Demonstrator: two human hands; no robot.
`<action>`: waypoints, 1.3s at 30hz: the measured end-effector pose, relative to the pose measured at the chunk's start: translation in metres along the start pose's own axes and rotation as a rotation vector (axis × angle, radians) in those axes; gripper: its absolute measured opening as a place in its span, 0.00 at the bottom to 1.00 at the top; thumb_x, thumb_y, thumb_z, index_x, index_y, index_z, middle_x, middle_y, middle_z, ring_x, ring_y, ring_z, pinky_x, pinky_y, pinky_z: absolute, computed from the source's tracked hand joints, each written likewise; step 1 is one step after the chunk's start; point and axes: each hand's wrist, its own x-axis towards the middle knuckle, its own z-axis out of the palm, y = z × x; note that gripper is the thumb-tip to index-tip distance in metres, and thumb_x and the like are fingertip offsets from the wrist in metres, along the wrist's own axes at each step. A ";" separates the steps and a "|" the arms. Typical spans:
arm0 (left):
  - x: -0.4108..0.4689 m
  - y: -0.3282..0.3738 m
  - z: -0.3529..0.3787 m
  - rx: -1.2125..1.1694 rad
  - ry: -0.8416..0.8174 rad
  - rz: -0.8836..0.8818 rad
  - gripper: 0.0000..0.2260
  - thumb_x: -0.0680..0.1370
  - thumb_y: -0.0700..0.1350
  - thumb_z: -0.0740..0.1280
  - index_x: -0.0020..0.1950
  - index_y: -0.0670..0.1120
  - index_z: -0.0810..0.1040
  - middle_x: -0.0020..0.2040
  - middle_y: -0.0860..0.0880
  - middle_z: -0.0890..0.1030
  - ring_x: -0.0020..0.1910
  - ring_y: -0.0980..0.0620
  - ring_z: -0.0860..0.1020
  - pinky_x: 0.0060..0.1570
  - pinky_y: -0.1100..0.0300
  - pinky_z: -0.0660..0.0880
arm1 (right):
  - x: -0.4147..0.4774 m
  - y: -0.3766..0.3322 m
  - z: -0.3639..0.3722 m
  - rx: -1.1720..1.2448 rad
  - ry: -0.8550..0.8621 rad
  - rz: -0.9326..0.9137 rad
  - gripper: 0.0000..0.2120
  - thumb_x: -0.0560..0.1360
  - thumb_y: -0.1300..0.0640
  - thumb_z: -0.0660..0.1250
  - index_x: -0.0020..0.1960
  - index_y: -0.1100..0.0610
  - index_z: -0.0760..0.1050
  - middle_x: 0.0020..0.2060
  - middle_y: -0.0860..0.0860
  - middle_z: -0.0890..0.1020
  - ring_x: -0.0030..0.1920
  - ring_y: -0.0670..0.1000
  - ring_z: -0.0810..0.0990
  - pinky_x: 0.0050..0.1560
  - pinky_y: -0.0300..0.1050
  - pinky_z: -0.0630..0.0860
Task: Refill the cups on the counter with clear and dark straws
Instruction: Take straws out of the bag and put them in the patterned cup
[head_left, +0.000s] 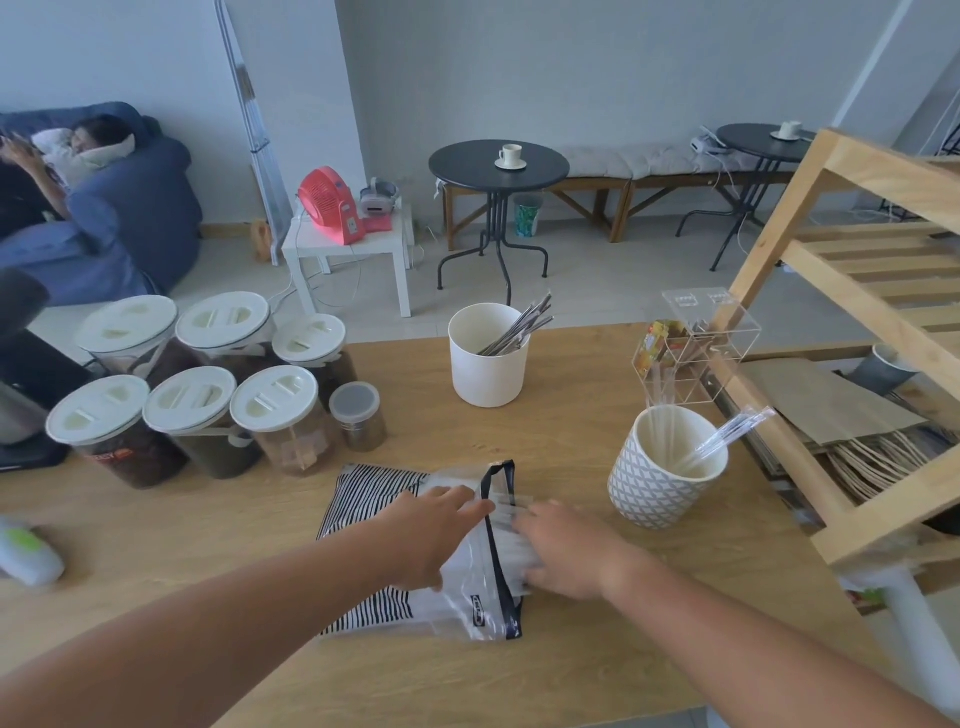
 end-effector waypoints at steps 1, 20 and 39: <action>0.000 0.000 0.000 -0.002 0.004 -0.003 0.53 0.70 0.52 0.81 0.81 0.57 0.45 0.82 0.48 0.57 0.79 0.43 0.63 0.68 0.41 0.73 | 0.000 0.000 0.000 -0.001 -0.001 -0.003 0.25 0.79 0.45 0.72 0.73 0.51 0.73 0.66 0.49 0.77 0.67 0.54 0.76 0.70 0.56 0.76; -0.009 -0.016 -0.019 -0.024 -0.056 -0.023 0.31 0.75 0.33 0.67 0.75 0.49 0.62 0.67 0.48 0.69 0.57 0.47 0.75 0.53 0.48 0.79 | -0.057 0.066 -0.001 0.064 0.061 0.167 0.07 0.77 0.51 0.67 0.50 0.45 0.68 0.45 0.43 0.76 0.44 0.49 0.77 0.41 0.48 0.72; 0.047 0.103 -0.110 -2.277 0.607 -0.196 0.29 0.68 0.45 0.83 0.65 0.45 0.76 0.56 0.42 0.85 0.53 0.42 0.86 0.51 0.43 0.82 | -0.052 0.005 -0.051 1.152 0.384 0.183 0.17 0.71 0.68 0.60 0.43 0.47 0.79 0.28 0.42 0.78 0.27 0.40 0.74 0.27 0.36 0.70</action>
